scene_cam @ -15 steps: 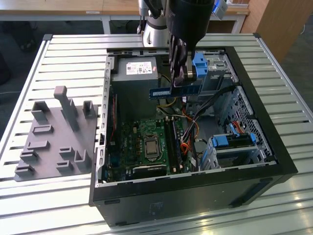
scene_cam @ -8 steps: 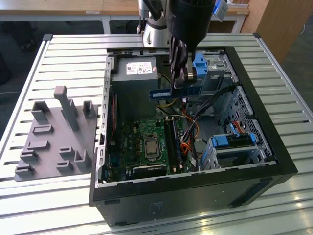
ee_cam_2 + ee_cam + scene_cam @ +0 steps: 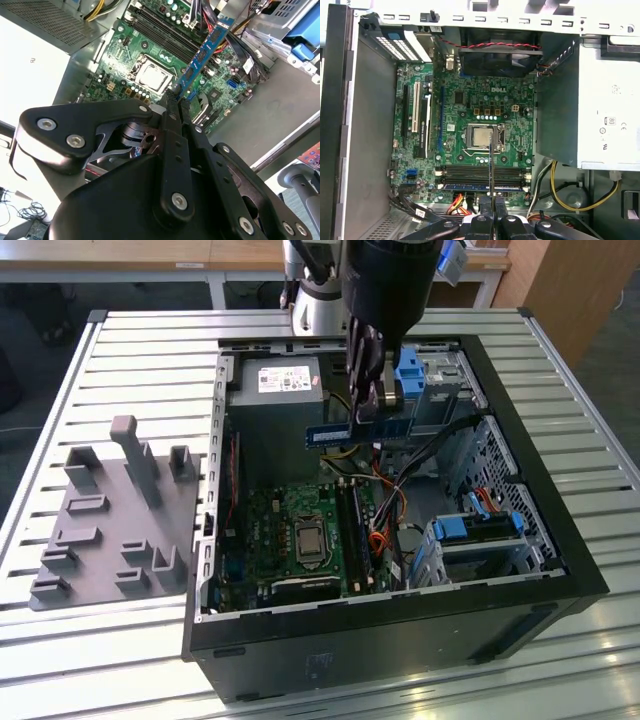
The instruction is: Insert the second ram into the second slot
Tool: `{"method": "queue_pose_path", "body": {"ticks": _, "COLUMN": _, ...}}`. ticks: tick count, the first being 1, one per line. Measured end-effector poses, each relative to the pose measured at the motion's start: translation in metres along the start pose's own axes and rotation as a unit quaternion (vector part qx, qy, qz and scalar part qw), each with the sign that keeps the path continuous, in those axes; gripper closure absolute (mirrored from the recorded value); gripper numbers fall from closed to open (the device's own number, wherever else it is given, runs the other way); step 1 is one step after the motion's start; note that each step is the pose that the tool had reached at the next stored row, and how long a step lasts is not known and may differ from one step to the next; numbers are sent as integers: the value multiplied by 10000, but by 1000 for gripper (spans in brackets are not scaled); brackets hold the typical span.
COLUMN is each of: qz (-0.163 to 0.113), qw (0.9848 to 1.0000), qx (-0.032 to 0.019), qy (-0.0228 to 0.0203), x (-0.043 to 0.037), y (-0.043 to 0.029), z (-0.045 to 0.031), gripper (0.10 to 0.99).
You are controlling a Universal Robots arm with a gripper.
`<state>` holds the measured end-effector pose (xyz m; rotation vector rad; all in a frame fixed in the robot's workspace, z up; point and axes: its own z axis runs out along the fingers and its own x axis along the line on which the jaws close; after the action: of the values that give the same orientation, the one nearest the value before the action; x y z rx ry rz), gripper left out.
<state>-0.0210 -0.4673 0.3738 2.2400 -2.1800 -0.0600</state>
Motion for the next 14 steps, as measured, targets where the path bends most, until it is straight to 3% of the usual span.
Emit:
{"method": "queue_pose_path", "body": {"ticks": 7, "qz": 19, "qw": 10000, "qx": 0, "qy": 0, "x": 30, "y": 1, "z": 0, "gripper": 949}}
{"method": "queue_pose_path", "body": {"ticks": 14, "qz": 473, "qw": 9989, "qx": 8, "qy": -8, "x": 31, "y": 0, "z": 3, "gripper": 949}}
